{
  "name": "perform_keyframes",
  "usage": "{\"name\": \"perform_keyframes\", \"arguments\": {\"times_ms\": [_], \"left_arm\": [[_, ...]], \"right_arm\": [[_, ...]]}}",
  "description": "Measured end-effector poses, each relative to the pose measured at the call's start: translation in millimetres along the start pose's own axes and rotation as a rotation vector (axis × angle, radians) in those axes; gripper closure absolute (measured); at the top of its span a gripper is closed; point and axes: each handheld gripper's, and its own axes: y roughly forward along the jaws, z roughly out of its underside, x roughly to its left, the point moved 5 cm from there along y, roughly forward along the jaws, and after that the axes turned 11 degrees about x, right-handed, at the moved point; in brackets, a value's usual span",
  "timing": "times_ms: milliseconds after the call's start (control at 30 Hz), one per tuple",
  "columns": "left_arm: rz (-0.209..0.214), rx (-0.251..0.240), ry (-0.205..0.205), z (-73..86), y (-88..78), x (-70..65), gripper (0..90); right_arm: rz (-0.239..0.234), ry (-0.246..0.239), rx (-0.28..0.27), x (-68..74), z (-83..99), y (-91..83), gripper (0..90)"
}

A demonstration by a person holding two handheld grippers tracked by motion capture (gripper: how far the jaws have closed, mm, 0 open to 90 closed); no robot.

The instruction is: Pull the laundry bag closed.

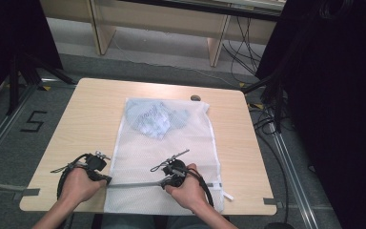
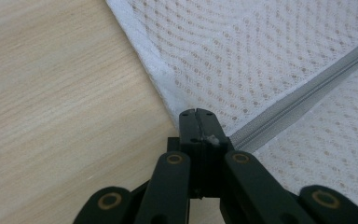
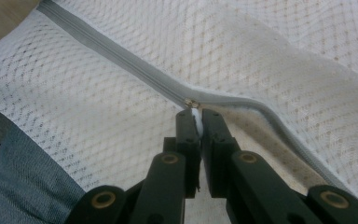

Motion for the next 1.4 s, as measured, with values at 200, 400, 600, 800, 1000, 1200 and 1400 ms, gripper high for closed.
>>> {"name": "perform_keyframes", "arguments": {"times_ms": [200,400,600,800,1000,1200,1400], "left_arm": [[-0.006,0.001,-0.011,0.3,-0.4,-0.6,89.9],[-0.001,0.004,0.002,0.1,-0.2,0.0,89.9],[-0.001,0.002,0.003,0.1,-0.1,-0.1,89.9],[0.0,-0.001,0.001,0.1,0.0,-0.1,89.9],[0.0,-0.001,0.001,0.2,0.0,-0.2,89.9],[-0.005,-0.003,-0.004,0.3,-0.2,-0.3,89.9],[-0.002,-0.002,0.0,0.3,0.0,-0.3,89.9]], "right_arm": [[0.001,-0.003,-0.002,-3.9,2.7,-1.0,87.1],[-0.001,0.017,0.0,-5.3,5.1,-3.6,87.0],[0.009,0.036,-0.002,-6.9,6.8,-6.0,87.1],[0.006,0.029,-0.001,-9.4,8.3,-6.7,87.1],[0.004,0.05,0.008,-11.5,11.3,-8.1,87.1],[0.01,0.059,0.005,-16.5,14.0,-10.7,87.0],[0.017,0.071,0.004,-19.8,17.1,-10.7,87.0]]}}
